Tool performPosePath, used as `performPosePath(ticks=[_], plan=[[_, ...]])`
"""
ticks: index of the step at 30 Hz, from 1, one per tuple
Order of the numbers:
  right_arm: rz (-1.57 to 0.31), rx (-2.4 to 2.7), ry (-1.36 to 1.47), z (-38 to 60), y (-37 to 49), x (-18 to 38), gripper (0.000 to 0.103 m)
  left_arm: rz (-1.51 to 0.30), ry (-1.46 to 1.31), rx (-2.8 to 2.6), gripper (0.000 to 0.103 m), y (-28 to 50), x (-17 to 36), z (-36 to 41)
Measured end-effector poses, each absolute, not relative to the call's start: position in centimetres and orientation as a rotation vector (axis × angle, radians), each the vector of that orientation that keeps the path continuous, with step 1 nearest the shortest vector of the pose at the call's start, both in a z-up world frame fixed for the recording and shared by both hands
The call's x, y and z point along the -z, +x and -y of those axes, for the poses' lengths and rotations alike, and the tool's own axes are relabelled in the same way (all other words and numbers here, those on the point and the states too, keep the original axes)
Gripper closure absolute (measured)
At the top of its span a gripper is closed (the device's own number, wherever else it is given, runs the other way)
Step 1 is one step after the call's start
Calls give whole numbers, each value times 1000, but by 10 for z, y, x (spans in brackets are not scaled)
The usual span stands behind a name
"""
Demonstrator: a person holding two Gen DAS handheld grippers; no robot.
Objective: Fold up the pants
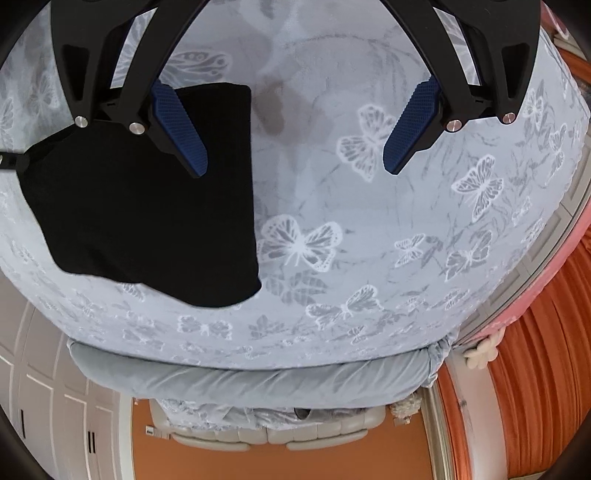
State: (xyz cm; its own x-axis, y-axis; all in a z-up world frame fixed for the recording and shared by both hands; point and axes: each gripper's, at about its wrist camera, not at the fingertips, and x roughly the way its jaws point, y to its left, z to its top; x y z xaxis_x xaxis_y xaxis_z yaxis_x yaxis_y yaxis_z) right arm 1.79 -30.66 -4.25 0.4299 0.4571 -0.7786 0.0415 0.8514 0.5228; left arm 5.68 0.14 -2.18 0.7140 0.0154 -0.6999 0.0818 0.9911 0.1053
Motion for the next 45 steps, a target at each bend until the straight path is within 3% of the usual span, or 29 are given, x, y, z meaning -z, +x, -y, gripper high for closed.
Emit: performPosePath(ticks=[3,8,9,11,12,19,24,26,27,28,31,35,37,38,45], plan=[[-1158,-283,465,297,23,55,59,-764,115,39,9,57,18,-4],[-1124,-269,421,284,36,60,60,-778,118,28,9,61,22,-3],[-1115,-261,404,281,37,59,62,-778,121,28,9,61,23,-3],[-1089,-246,368,276,41,56,75,-776,129,28,9,60,24,-1],[-1081,-243,356,273,45,55,86,-775,132,31,9,60,24,0],[-863,-220,212,276,17,-21,92,-756,138,57,9,54,22,4],[-1135,-86,238,312,34,55,84,-798,167,77,9,58,33,13],[-1088,-105,250,314,26,40,72,-805,145,100,9,59,31,12],[-1051,-97,236,315,21,29,59,-804,123,115,9,58,29,10],[-1020,-93,237,318,15,19,57,-803,92,138,9,57,26,8],[-929,-101,320,332,4,-2,56,-806,-9,198,5,58,20,1],[-967,-104,396,341,21,12,57,-862,-114,242,5,67,28,0],[-1002,-109,390,337,25,22,72,-870,-119,235,5,68,31,1],[-1025,-117,375,334,28,28,72,-870,-110,230,5,68,31,2],[-1045,-177,334,323,15,28,55,-868,-114,238,5,64,29,-3]])
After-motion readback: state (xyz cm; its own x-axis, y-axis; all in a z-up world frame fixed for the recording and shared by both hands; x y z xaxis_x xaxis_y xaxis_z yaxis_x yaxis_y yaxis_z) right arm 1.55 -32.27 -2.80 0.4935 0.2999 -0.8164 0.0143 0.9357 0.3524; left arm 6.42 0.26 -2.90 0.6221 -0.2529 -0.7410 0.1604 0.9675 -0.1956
